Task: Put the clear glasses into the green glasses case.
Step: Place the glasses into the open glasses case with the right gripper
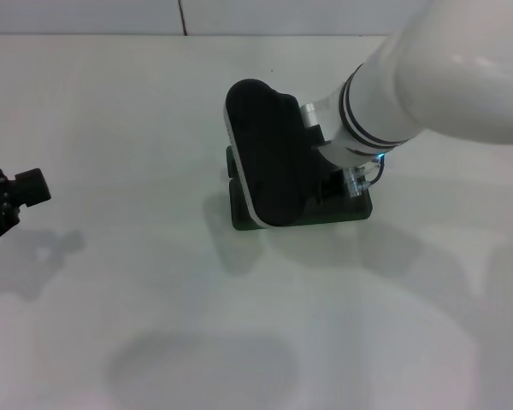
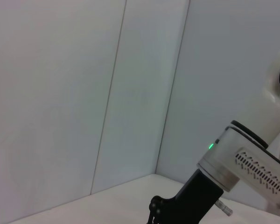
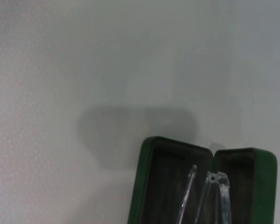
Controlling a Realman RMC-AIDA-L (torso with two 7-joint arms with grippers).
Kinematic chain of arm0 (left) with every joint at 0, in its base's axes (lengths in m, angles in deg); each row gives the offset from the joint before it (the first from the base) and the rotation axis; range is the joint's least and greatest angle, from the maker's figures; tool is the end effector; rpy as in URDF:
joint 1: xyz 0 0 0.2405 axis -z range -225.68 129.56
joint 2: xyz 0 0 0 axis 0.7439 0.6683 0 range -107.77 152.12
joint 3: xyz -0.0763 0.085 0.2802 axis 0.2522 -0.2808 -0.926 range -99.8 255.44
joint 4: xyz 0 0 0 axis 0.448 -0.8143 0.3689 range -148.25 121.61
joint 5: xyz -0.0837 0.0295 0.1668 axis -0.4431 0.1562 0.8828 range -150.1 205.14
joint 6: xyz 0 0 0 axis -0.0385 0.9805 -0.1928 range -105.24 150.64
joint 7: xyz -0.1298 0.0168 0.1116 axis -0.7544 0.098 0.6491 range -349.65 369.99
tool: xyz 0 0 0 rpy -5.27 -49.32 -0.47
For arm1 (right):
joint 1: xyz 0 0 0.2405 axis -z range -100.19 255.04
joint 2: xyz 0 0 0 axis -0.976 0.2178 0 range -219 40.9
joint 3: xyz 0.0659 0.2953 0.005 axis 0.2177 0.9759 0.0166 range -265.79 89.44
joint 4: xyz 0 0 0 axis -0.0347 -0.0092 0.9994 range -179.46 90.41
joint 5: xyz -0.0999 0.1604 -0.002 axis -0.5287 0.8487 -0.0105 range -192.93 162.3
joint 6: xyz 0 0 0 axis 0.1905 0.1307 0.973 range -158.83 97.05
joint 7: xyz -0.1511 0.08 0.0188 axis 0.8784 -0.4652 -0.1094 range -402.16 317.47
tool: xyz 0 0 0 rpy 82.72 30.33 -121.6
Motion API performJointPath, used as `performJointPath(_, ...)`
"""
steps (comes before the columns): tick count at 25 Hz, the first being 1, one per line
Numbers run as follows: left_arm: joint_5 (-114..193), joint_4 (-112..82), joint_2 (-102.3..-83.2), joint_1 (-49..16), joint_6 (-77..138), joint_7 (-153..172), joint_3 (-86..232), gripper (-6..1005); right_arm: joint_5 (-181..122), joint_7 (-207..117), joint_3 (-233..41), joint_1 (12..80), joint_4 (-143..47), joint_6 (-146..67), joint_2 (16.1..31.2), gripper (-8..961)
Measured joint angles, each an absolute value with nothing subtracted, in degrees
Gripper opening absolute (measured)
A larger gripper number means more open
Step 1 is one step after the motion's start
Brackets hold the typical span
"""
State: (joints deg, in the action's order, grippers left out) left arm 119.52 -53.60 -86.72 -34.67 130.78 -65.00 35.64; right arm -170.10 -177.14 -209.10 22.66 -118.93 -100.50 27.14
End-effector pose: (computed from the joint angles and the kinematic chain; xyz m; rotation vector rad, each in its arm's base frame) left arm -0.3209 0.2585 0.0624 -2.5668 -0.5088 -1.0088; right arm 0.1111 0.3943 -0.1300 -2.5718 -0.6713 -0.8509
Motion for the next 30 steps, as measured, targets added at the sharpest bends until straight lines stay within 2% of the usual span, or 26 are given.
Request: performJointPath(30, 121.26, -53.41, -87.13, -34.89, 130.09, -64.45, 35.64, 57, -170.21, -185.46, -213.27, 21.88, -117.37, -96.96, 27.14, 134)
